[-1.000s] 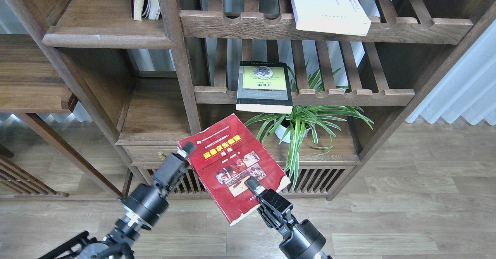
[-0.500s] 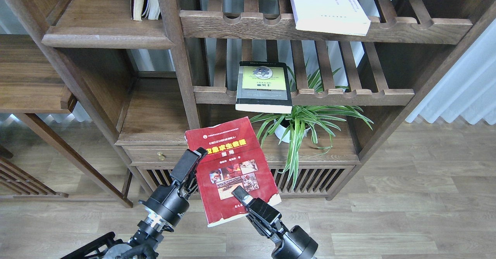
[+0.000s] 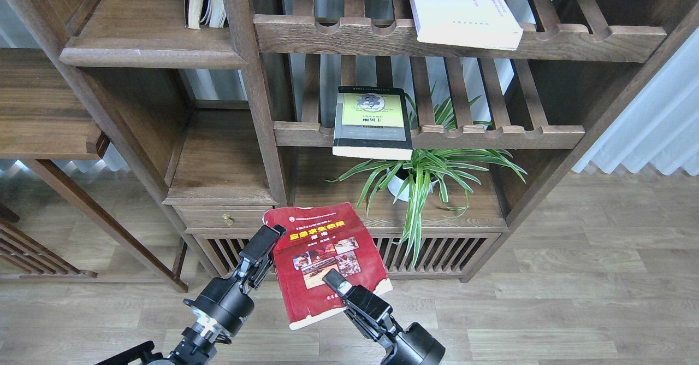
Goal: Organize books on shelf
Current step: 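Pull the red book down and grasp it with the left gripper too, then carry the red book with the left gripper onto the upper shelf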
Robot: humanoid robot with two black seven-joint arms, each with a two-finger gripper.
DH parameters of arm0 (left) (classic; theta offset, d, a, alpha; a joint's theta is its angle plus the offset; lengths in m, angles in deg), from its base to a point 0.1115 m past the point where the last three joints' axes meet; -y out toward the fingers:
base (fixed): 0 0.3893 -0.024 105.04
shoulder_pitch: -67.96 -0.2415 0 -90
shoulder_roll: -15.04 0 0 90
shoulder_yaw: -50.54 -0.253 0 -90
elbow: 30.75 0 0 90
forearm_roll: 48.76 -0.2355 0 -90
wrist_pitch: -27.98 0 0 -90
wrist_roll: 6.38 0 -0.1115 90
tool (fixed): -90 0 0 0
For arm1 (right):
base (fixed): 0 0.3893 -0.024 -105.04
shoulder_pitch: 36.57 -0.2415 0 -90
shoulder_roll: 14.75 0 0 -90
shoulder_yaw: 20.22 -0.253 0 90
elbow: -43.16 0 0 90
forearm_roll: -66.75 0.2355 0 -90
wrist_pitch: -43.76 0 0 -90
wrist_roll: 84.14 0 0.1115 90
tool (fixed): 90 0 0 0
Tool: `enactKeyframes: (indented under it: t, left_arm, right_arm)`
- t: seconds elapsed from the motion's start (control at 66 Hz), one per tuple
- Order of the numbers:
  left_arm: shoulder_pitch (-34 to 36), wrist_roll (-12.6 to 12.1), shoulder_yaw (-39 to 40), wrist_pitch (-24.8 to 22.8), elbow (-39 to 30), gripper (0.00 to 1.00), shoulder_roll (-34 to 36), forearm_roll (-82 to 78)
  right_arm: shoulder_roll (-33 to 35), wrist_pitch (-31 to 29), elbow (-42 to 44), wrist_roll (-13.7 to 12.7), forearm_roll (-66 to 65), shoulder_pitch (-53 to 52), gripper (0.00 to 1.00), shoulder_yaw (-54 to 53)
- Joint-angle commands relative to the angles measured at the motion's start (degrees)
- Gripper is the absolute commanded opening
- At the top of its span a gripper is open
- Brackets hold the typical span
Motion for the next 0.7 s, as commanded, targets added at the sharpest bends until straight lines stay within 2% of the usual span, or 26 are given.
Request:
enactKeyframes:
  t: [0.0, 0.152, 0.318, 0.439, 0.576, 0.682]
  left_arm:
    - [0.04, 0.12, 2.31, 0.00, -0.46, 0.02, 2.77, 0.15]
    - [-0.05, 0.21, 8.20, 0.00, -3.80, 0.02, 9.89, 0.15]
    - [0.92, 0.29, 19.62, 0.00, -5.30, 0.02, 18.06, 0.24]
    - [4.79, 0.29, 25.96, 0.00, -5.30, 0.02, 23.69, 0.24]
    - [12.42, 0.47, 32.88, 0.00, -5.30, 0.02, 31.06, 0.41]
    - [16.38, 0.47, 35.01, 0.00, -5.12, 0.02, 35.38, 0.85]
  right_arm:
    - [0.02, 0.00, 1.77, -0.04, -0.66, -0.41, 1.00, -0.20]
    - [0.02, 0.00, 2.13, 0.05, -0.49, -0.41, 1.00, -1.43]
    - [0.02, 0.00, 3.18, 0.05, -0.66, -0.41, 1.00, -1.87]
    - [0.02, 0.00, 4.33, 0.05, -0.66, -0.32, 1.00, -1.87]
    - [0.02, 0.00, 4.68, 0.05, -0.66, -0.41, 1.00, -1.96]
    - [0.02, 0.00, 4.76, 0.05, -0.66, -0.41, 1.00, -2.57]
